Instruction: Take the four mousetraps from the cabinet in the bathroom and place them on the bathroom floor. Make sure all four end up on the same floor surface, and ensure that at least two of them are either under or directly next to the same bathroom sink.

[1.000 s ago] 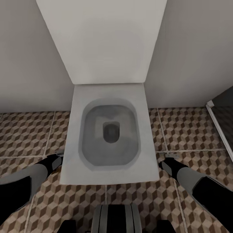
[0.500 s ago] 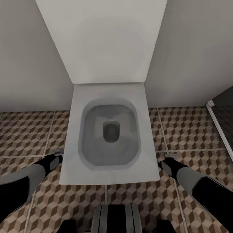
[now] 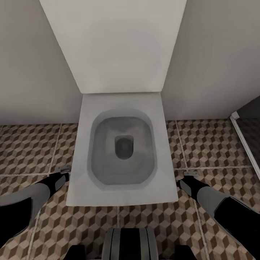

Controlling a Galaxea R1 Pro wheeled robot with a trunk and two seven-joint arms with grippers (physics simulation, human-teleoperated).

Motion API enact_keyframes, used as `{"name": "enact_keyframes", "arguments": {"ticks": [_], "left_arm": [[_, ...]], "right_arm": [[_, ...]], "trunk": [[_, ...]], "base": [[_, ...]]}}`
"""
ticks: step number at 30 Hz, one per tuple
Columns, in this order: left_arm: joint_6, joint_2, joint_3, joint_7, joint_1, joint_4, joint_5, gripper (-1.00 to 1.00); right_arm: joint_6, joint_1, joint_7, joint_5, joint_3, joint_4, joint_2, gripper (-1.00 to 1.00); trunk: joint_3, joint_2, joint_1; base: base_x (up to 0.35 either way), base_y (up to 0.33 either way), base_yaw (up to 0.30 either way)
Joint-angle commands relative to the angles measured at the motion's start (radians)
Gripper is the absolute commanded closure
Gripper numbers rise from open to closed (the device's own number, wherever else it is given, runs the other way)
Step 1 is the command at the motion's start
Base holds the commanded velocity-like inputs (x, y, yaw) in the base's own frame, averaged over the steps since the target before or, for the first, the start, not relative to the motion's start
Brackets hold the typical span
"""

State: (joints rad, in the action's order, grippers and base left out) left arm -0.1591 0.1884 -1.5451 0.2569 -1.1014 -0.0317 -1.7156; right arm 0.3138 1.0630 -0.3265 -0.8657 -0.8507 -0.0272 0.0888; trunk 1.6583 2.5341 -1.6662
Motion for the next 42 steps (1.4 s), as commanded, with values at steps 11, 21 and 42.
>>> {"name": "enact_keyframes", "arguments": {"ticks": [11,21,42], "left_arm": [[-0.004,-0.004,-0.009,-0.004,0.000,0.008,-0.003,1.00],[-0.003,-0.015,-0.009,-0.005,0.001,0.012,-0.002,1.00],[-0.003,-0.018,-0.009,-0.005,0.002,0.012,-0.002,-1.00]], "right_arm": [[0.007,0.000,-0.005,-0.007,-0.009,-0.003,0.000,-1.00],[0.007,0.000,-0.005,-0.007,-0.009,-0.003,0.000,-1.00],[0.007,0.000,-0.005,-0.007,-0.009,-0.003,0.001,-1.00]], "trunk": [[0.000,0.000,0.000],[0.000,0.000,0.000],[0.000,0.000,0.000]], "base": [[0.000,0.000,0.000],[0.000,0.000,0.000],[0.000,0.000,0.000]]}}
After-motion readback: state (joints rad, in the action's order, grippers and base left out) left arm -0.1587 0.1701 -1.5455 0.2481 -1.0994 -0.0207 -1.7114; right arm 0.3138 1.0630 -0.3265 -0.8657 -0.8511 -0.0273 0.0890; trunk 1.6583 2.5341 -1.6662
